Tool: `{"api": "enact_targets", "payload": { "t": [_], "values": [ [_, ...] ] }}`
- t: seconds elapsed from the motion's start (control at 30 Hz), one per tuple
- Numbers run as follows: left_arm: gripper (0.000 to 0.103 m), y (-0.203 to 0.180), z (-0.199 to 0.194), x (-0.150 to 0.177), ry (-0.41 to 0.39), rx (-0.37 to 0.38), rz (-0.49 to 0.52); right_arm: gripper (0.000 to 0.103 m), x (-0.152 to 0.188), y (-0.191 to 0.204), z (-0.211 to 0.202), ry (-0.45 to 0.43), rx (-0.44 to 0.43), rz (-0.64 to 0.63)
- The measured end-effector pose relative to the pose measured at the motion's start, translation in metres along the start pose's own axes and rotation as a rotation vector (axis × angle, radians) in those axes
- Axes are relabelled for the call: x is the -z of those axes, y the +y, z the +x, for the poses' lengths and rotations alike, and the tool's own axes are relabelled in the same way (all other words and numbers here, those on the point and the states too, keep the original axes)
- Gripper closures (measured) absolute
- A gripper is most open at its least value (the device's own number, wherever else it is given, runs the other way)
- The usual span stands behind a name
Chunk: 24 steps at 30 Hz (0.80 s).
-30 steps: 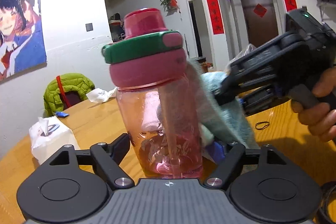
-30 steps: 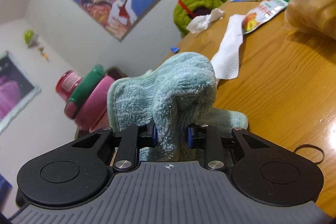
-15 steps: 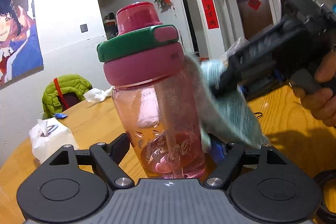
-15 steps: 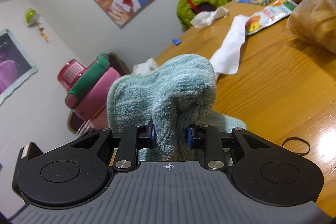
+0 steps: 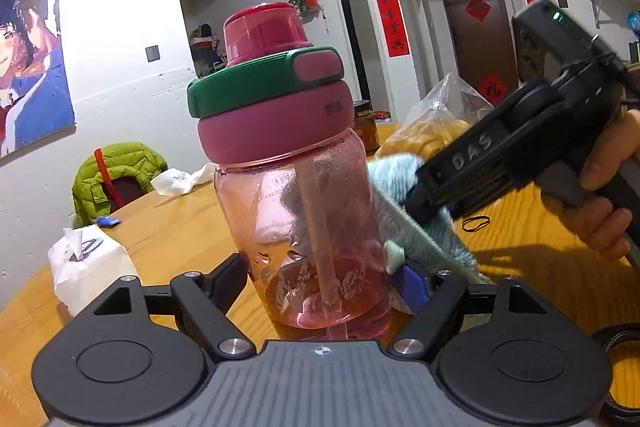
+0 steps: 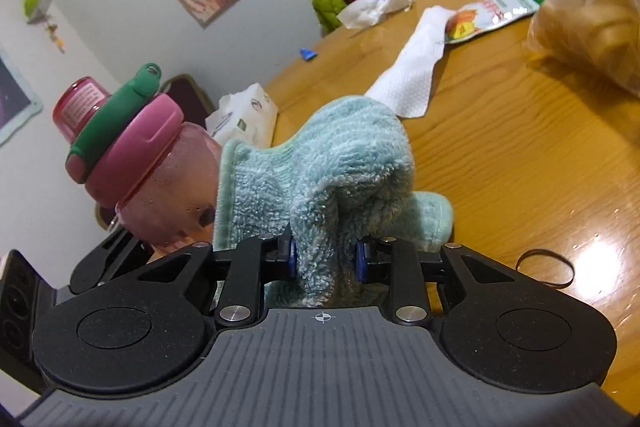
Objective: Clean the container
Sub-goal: 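Hold the bottle with the left gripper while the right gripper wipes its side and base with the towel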
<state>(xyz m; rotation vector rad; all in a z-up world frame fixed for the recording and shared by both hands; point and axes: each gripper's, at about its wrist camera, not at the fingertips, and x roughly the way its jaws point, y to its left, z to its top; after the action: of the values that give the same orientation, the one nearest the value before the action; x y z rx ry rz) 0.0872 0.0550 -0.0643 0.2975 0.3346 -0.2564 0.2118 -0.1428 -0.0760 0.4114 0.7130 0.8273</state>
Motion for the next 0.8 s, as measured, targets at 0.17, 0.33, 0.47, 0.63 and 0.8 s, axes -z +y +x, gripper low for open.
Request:
{"api": "enact_targets", "payload": {
  "t": [0.17,0.33,0.47,0.63,0.8],
  "values": [
    [0.027,0.0,0.001,0.0,0.002,-0.004,0.004,0.073,-0.005,0.006,-0.024,-0.132,-0.122,0.007],
    [0.027,0.0,0.002,0.0,0.003,0.001,0.005,0.072,-0.006,0.0,-0.02,-0.076,-0.139,0.047],
    [0.027,-0.001,0.002,0.001,0.005,-0.001,0.011,0.072,0.0,0.006,0.003,0.04,0.021,-0.023],
    [0.027,-0.002,0.004,0.0,0.008,-0.014,0.008,0.072,0.004,0.013,-0.001,0.009,0.053,-0.088],
    [0.026,-0.004,0.009,-0.004,0.025,-0.03,-0.014,0.071,0.002,0.015,-0.004,-0.014,0.086,-0.115]
  ]
}}
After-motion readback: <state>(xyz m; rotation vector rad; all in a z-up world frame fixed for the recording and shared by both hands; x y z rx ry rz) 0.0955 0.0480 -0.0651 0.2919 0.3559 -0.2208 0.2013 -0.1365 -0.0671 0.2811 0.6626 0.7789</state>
